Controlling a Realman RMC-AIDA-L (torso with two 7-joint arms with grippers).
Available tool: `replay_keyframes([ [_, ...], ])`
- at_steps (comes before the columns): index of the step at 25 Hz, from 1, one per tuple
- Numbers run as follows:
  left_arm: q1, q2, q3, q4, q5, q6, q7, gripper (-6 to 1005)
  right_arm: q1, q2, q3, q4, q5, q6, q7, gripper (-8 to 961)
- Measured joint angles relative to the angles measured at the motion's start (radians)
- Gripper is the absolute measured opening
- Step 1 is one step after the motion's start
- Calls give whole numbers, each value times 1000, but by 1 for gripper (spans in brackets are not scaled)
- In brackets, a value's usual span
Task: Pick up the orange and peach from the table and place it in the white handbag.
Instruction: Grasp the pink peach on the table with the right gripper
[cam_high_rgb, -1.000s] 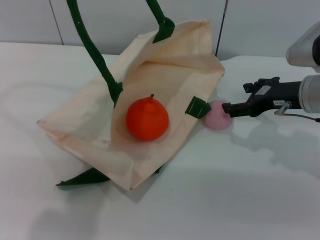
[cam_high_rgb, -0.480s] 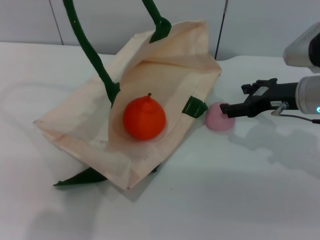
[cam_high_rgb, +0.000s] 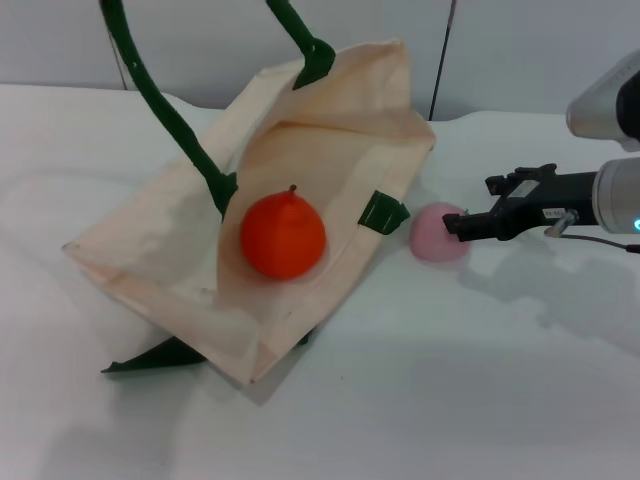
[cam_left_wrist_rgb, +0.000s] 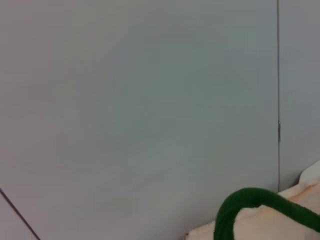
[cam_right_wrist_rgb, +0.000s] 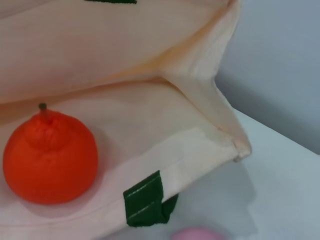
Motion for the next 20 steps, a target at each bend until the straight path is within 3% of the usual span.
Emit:
replay_keyframes([
  [20,16,0,-25,0,24,-50,2,108,9,1,-3,7,2,-9,0,816],
])
